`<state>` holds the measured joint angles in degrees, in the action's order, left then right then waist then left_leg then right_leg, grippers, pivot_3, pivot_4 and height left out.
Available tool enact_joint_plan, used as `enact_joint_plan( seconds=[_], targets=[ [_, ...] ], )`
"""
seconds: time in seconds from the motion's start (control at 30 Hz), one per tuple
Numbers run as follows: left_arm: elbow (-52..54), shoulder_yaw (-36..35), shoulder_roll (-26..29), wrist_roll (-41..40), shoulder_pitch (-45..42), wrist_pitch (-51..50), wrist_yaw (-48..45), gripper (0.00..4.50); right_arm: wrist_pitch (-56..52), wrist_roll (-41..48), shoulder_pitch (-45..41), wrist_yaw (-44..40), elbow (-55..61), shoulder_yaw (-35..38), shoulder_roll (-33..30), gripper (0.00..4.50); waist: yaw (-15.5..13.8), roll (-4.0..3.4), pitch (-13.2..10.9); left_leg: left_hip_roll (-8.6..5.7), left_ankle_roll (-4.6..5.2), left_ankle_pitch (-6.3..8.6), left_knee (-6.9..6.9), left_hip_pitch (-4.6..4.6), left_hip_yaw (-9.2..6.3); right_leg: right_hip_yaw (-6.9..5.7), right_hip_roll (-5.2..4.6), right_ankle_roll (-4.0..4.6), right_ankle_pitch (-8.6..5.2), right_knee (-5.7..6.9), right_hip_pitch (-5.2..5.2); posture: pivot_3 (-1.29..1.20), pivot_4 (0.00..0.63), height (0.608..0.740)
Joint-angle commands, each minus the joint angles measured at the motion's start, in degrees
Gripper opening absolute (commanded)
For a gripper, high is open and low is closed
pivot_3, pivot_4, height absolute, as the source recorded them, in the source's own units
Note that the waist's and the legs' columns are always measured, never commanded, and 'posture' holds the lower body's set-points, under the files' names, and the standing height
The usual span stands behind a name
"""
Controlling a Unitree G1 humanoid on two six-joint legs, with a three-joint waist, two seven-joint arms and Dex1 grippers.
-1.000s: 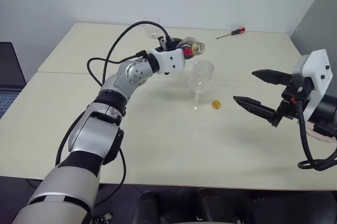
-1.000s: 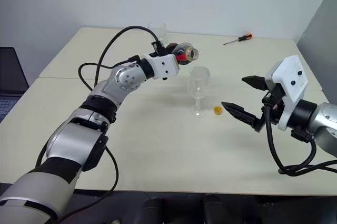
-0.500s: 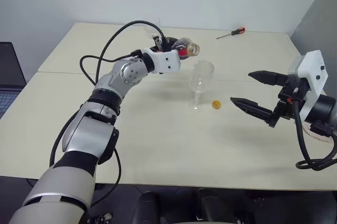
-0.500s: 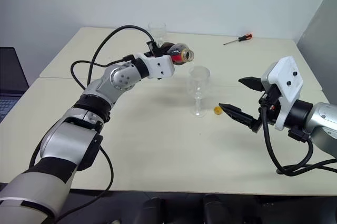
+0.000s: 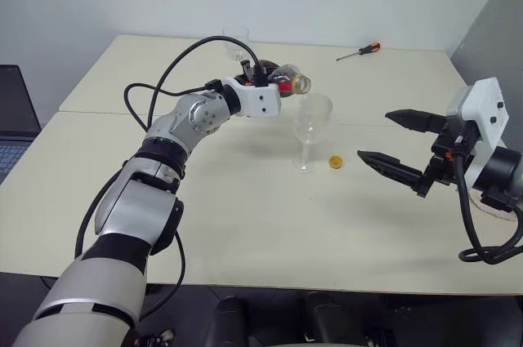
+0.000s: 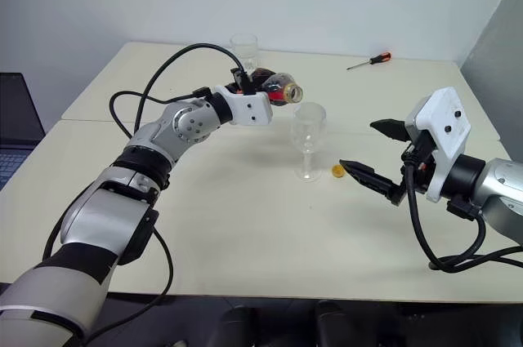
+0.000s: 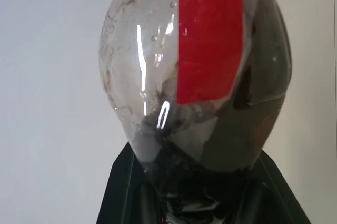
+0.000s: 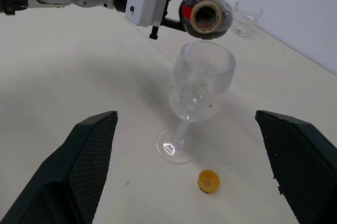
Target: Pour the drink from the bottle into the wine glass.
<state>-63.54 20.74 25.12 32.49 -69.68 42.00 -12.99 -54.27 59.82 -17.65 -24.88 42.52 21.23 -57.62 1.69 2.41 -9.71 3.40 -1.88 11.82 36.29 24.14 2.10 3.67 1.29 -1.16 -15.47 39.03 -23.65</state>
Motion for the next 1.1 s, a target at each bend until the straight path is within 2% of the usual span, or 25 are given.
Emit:
enact_joint_plan(
  seconds=[0.03, 1.1],
  targets=[
    [1.09, 0.38, 0.79, 0.76, -3.26, 1.56, 2.37, 1.0, 0.97, 0.65, -1.15, 0.33, 0.39, 1.01, -0.19, 4.5, 0.0, 0.0, 0.0, 0.0, 0.0, 0.0, 0.01, 0.0, 0.0, -0.01, 0.0, 0.0, 0.0, 0.0, 0.0, 0.0, 0.15, 0.74],
    [-2.65, 5.9, 1.76, 8.89, -8.39, 2.22, 12.24, 1.0, 0.95, 0.17, -0.45, 1.93, 0.97, 0.23, 0.59, 4.5, 0.01, 0.0, 0.0, 0.0, 0.0, 0.0, 0.12, 0.04, -0.01, 0.01, -0.01, -0.01, 0.03, 0.04, 0.01, 0.0, 0.15, 0.74]
  ],
)
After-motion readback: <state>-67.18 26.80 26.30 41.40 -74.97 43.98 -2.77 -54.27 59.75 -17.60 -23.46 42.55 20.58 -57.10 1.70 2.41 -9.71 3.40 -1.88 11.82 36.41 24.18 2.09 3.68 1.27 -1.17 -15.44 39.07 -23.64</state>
